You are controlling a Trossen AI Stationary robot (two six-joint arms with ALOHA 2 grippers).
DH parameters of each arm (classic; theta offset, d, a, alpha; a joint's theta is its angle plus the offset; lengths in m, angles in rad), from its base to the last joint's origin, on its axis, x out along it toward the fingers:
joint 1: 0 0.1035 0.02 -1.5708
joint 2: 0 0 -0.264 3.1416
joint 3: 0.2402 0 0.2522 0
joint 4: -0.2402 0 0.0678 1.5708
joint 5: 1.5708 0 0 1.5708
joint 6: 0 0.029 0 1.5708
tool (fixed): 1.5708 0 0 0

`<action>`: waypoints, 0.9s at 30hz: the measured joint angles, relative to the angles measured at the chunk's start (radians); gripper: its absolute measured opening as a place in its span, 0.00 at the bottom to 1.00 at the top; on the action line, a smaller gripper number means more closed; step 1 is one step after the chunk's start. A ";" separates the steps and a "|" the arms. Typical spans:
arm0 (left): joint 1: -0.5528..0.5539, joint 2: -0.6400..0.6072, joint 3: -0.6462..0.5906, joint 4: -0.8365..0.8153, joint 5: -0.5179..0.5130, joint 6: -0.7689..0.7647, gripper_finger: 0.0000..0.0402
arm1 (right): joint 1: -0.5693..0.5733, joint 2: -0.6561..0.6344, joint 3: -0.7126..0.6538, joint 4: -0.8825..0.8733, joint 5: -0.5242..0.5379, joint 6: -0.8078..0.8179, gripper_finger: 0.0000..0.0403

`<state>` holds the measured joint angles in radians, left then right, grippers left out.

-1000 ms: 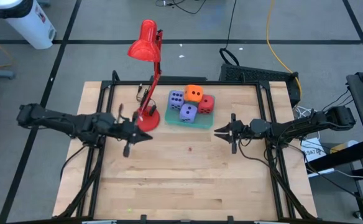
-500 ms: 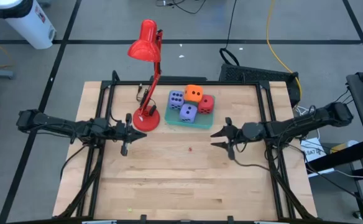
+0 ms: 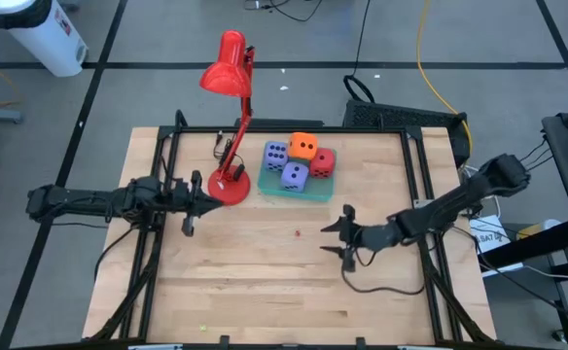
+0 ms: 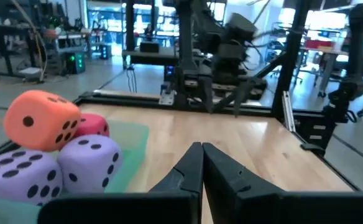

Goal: Pick & Place Dice
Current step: Put the small red die into the blue bin

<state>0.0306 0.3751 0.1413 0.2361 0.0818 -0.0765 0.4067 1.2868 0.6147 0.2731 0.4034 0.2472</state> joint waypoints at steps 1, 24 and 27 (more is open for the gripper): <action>0.003 0.000 0.000 -0.001 -0.006 -0.010 0.05 | 0.011 0.030 0.000 0.030 0.020 -0.004 0.56; 0.014 0.000 0.000 0.106 -0.131 0.070 0.01 | -0.090 0.534 0.022 0.560 0.121 0.049 0.57; 0.034 0.000 0.000 0.102 -0.137 0.054 0.01 | -0.094 0.572 0.076 0.525 0.129 0.044 0.57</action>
<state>0.0646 0.3748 0.1417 0.3383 -0.0554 -0.0223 0.3130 1.8592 0.6904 0.7980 0.5323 0.2910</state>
